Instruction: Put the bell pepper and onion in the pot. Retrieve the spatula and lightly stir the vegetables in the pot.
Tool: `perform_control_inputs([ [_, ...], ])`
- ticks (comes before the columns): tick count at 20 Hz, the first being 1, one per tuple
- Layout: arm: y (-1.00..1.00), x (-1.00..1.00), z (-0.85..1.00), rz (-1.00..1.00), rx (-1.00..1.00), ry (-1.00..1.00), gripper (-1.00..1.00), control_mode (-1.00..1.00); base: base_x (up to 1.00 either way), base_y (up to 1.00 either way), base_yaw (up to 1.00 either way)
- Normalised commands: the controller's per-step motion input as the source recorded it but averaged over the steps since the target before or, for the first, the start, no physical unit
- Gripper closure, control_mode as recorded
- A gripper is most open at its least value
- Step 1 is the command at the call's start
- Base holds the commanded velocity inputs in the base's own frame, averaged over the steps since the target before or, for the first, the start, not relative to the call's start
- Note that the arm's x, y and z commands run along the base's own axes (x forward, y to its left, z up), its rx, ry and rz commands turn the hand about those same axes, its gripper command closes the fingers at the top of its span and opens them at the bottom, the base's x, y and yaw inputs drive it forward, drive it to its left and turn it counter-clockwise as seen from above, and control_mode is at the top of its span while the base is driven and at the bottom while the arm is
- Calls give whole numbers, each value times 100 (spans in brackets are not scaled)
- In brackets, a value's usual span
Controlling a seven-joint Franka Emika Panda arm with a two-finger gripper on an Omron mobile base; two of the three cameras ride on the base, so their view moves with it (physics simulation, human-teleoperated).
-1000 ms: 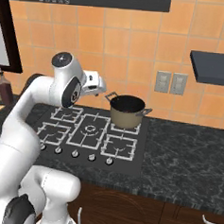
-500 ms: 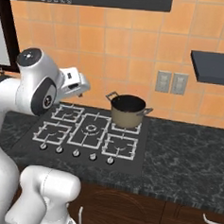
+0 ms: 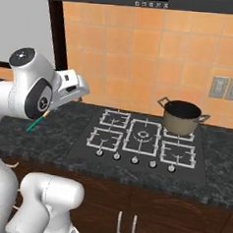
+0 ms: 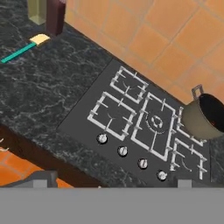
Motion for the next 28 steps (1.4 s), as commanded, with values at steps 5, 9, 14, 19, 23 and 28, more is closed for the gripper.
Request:
perform_control_inputs([
  [5, 0, 0, 0, 0, 0, 0, -100, 100, 3, 100, 3],
  [9, 0, 0, 0, 0, 0, 0, -100, 100, 24, 90, 0],
  [14, 0, 0, 0, 0, 0, 0, -100, 100, 30, 58, -7],
  [19, 10, 11, -9, -2, 0, 0, -100, -100, 37, 33, -11],
  [23, -1, 32, -51, -13, 0, 15, -100, -100, 0, 0, 0],
  [28, -26, 34, -68, -11, 10, 22, -100, -100, 0, 0, 0],
])
